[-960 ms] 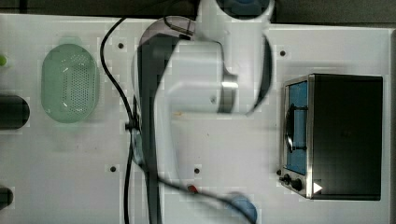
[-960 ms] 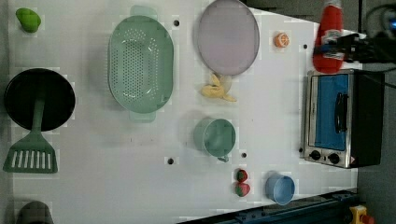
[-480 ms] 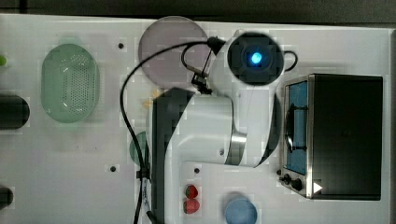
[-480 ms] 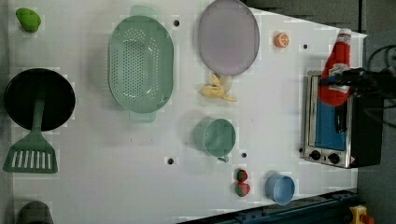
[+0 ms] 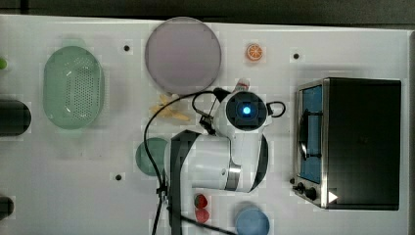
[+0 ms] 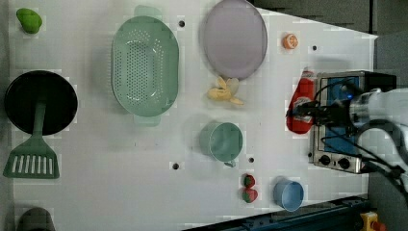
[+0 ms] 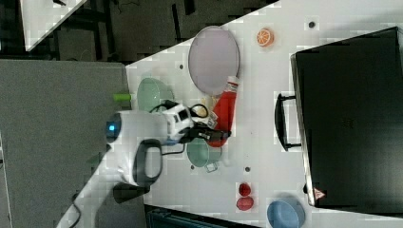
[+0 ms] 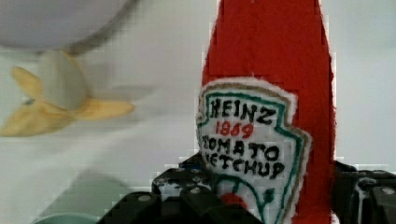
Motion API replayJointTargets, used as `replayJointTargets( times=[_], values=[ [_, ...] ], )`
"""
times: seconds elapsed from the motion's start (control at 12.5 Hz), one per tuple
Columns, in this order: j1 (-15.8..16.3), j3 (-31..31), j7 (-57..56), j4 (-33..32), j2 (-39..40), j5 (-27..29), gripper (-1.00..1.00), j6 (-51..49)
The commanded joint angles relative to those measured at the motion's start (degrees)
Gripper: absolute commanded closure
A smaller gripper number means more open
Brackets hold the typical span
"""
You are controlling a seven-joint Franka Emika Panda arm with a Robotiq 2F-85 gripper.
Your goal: Pick ketchup from plate and place it on table.
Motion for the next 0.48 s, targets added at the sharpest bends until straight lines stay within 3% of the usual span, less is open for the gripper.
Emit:
replayJointTargets(
  times=[0.08,0.48],
  values=[
    [0.13,0.49,2.79,-0.63,1.39,0.23,-0.27,4.9],
    [0.14,0.43,2.79,-1.32,7.54,0.23,-0.32,11.12]
  ],
)
